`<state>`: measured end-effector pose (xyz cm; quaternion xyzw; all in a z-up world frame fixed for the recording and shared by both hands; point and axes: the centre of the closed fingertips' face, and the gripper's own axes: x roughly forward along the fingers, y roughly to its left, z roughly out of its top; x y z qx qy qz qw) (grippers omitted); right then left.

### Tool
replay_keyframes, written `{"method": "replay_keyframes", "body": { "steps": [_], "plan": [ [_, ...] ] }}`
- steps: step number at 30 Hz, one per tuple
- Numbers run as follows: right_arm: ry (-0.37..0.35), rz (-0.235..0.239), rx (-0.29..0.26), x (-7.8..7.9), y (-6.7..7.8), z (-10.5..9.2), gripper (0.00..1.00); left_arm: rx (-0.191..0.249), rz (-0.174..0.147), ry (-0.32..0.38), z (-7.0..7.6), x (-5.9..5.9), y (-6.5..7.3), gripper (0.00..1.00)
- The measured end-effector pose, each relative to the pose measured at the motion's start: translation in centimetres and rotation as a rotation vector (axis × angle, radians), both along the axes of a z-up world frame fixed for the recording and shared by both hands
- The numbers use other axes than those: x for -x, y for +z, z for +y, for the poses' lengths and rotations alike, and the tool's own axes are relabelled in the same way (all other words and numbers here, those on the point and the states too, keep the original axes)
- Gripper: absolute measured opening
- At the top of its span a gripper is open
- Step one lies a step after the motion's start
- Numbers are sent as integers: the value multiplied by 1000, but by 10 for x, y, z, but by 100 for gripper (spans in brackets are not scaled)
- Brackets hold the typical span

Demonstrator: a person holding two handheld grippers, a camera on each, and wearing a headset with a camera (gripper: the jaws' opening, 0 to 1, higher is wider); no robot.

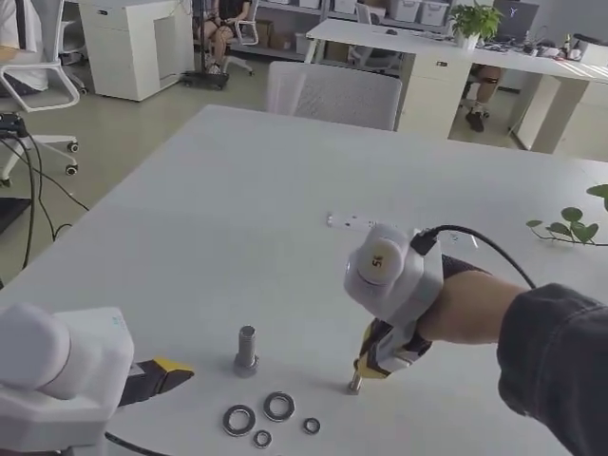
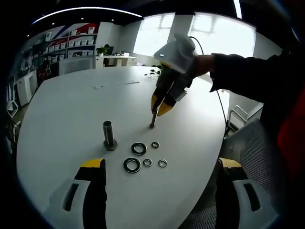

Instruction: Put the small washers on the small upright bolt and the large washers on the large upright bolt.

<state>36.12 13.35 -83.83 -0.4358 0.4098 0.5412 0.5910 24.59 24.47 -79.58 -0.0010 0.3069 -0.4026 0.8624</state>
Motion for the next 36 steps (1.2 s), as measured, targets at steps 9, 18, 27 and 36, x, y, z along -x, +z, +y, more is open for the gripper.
{"method": "replay_keyframes", "body": {
  "steps": [9,18,27,36],
  "plan": [
    [-14,24,-1,1,-14,1,13,1,0,1,1,0,0,96],
    [-20,35,-2,2,-25,2,13,1,2,3,1,0,-1,96],
    [-23,37,2,2,-32,3,14,1,5,5,0,0,0,96],
    [-23,43,11,1,-36,1,14,2,6,9,0,-1,0,96]
  ]
}}
